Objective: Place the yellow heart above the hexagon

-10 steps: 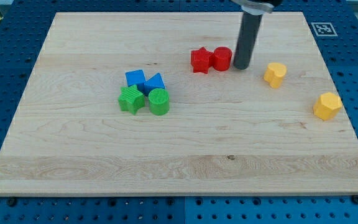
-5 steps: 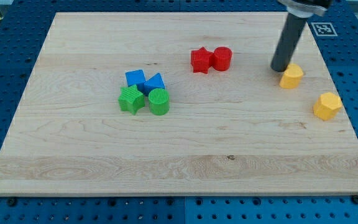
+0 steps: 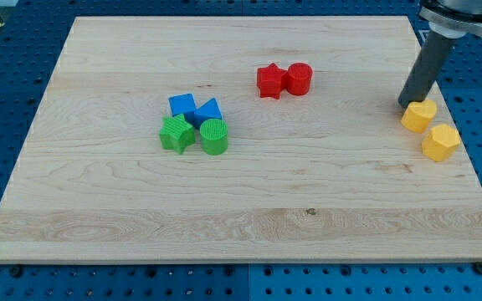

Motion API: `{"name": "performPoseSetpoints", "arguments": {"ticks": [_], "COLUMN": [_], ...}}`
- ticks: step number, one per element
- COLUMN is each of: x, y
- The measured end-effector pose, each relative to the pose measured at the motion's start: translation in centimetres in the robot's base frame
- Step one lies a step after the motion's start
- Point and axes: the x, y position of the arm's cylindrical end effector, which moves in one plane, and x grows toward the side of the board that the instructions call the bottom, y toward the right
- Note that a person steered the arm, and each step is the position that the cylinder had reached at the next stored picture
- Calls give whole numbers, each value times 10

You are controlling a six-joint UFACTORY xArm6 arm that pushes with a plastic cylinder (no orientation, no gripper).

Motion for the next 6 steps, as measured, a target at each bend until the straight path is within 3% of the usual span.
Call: {"name": "performPoseSetpoints", "arguments": {"ticks": [2,6], "x": [2,16], "y": [-37,-12]}}
